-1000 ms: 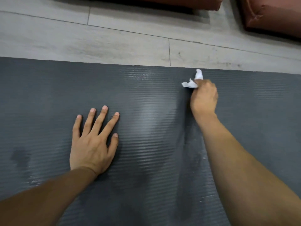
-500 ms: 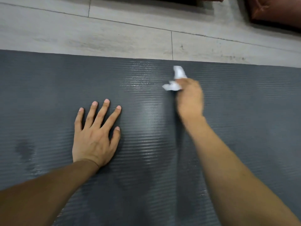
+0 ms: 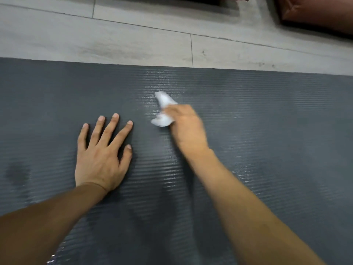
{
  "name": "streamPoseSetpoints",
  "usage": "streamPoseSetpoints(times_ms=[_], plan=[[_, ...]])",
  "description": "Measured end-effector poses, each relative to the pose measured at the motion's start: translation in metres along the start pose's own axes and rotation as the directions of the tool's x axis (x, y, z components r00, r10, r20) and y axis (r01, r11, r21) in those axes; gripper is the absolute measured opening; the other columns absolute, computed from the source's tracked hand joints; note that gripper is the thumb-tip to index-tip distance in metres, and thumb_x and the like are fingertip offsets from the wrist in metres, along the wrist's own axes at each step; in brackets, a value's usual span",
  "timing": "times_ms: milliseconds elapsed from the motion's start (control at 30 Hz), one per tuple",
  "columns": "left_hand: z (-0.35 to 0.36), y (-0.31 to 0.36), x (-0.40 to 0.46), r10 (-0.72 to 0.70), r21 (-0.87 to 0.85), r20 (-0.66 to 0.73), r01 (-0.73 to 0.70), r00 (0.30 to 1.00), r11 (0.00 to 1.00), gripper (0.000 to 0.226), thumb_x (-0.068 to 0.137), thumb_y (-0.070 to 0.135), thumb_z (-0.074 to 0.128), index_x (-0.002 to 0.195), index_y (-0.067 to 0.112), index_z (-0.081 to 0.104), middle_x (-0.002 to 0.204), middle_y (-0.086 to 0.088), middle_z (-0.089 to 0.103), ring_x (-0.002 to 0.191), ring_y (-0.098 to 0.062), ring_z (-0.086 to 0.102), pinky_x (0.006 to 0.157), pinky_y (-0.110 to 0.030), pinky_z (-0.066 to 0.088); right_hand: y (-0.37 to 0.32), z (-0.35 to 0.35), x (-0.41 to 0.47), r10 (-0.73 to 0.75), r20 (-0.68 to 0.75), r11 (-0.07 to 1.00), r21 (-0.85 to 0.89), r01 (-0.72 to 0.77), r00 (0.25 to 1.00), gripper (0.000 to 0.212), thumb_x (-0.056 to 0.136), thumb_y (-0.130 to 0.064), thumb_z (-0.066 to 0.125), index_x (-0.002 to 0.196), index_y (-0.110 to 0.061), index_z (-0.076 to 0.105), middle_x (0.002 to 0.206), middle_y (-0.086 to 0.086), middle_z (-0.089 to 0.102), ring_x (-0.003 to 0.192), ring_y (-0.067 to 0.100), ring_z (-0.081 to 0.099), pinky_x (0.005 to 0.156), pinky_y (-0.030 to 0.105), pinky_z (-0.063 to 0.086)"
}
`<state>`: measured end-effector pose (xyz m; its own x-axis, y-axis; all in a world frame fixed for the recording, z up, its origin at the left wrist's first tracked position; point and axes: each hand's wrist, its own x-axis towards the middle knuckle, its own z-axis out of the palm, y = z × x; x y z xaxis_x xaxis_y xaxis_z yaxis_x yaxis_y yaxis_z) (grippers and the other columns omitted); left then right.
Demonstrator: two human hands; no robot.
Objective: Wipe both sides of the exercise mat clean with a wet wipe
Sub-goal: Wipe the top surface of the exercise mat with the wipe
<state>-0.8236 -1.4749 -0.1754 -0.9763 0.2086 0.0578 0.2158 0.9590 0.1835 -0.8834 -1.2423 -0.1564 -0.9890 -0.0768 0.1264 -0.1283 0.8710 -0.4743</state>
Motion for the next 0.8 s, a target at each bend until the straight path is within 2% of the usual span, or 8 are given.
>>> streamPoseSetpoints(times_ms=[67, 133, 200, 400, 500, 600, 700, 800], plan=[[0.000, 0.001, 0.000, -0.005, -0.007, 0.011, 0.005, 1.000, 1.000, 0.059, 0.100, 0.044, 0.035, 0.157, 0.030, 0.040, 0.166, -0.007, 0.034, 0.154, -0.035, 0.027, 0.125, -0.059, 0.014, 0.065, -0.033, -0.011, 0.264, -0.164, 0.958, -0.071, -0.278, 0.951, 0.037, 0.086, -0.003, 0.047, 0.111, -0.016, 0.072, 0.113, 0.004, 0.067, 0.109, 0.023, 0.057, 0.092, 0.027, 0.044], [0.001, 0.000, 0.000, -0.016, -0.001, 0.012, 0.016, 1.000, 1.000, 0.059, 0.101, 0.044, 0.034, 0.157, 0.030, 0.040, 0.166, -0.006, 0.034, 0.154, -0.035, 0.027, 0.125, -0.059, 0.014, 0.103, -0.054, -0.026, 0.391, -0.377, 0.903, -0.019, -0.429, 0.840, 0.039, 0.084, 0.000, 0.047, 0.111, -0.016, 0.071, 0.108, 0.003, 0.067, 0.102, 0.026, 0.058, 0.086, 0.015, 0.039], [0.002, 0.000, -0.001, -0.015, 0.008, 0.010, 0.015, 1.000, 1.000, 0.058, 0.101, 0.044, 0.034, 0.157, 0.031, 0.040, 0.165, -0.006, 0.035, 0.154, -0.035, 0.028, 0.125, -0.058, 0.014, 0.119, -0.049, -0.035, 0.386, -0.428, 0.907, 0.017, -0.420, 0.817, 0.041, 0.083, 0.003, 0.050, 0.112, -0.018, 0.070, 0.109, 0.001, 0.066, 0.100, 0.024, 0.056, 0.084, 0.008, 0.030], [-0.002, 0.011, -0.011, -0.072, 0.047, -0.015, 0.073, 0.997, 0.996, 0.056, 0.104, 0.039, 0.035, 0.157, 0.026, 0.041, 0.164, -0.015, 0.034, 0.150, -0.040, 0.032, 0.125, -0.057, 0.017, 0.125, -0.041, -0.031, 0.315, -0.524, 0.942, 0.071, -0.328, 0.791, 0.038, 0.083, -0.004, 0.050, 0.117, -0.012, 0.063, 0.113, 0.009, 0.060, 0.102, 0.027, 0.057, 0.089, 0.027, 0.040], [-0.011, 0.040, -0.077, -0.106, 0.004, -0.001, 0.106, 0.994, 0.994, 0.060, 0.102, 0.036, 0.038, 0.159, 0.018, 0.036, 0.166, -0.015, 0.031, 0.151, -0.039, 0.031, 0.125, -0.056, 0.020, 0.121, -0.043, -0.033, 0.300, -0.526, 0.948, 0.067, -0.312, 0.796, 0.027, 0.083, -0.008, 0.053, 0.108, -0.009, 0.062, 0.111, 0.011, 0.058, 0.100, 0.029, 0.056, 0.088, 0.033, 0.042], [-0.014, 0.078, -0.169, -0.143, -0.028, 0.106, 0.147, 0.984, 0.989, 0.066, 0.098, 0.039, 0.038, 0.161, 0.017, 0.033, 0.170, -0.009, 0.023, 0.156, -0.033, 0.022, 0.125, -0.057, 0.020, 0.120, -0.045, -0.033, 0.275, -0.500, 0.949, 0.004, -0.315, 0.821, 0.021, 0.085, -0.012, 0.052, 0.101, -0.009, 0.065, 0.104, 0.011, 0.062, 0.092, 0.032, 0.054, 0.085, 0.034, 0.040], [-0.009, 0.086, -0.200, -0.178, 0.036, 0.168, 0.174, 0.970, 0.984, 0.072, 0.096, 0.044, 0.036, 0.163, 0.020, 0.025, 0.172, -0.006, 0.015, 0.159, -0.031, 0.014, 0.125, -0.058, 0.018, 0.121, -0.044, -0.034, 0.262, -0.472, 0.950, -0.030, -0.312, 0.842, 0.025, 0.088, -0.018, 0.048, 0.102, -0.009, 0.067, 0.101, 0.011, 0.063, 0.090, 0.033, 0.052, 0.085, 0.036, 0.039], [-0.004, 0.084, -0.191, -0.180, 0.044, 0.171, 0.175, 0.969, 0.984, 0.075, 0.094, 0.045, 0.037, 0.164, 0.022, 0.024, 0.172, -0.006, 0.015, 0.159, -0.031, 0.014, 0.125, -0.059, 0.018, 0.122, -0.042, -0.032, 0.275, -0.434, 0.945, -0.040, -0.323, 0.858, 0.041, 0.097, -0.037, 0.035, 0.107, -0.011, 0.066, 0.109, 0.010, 0.065, 0.102, 0.030, 0.053, 0.094, 0.036, 0.040]])
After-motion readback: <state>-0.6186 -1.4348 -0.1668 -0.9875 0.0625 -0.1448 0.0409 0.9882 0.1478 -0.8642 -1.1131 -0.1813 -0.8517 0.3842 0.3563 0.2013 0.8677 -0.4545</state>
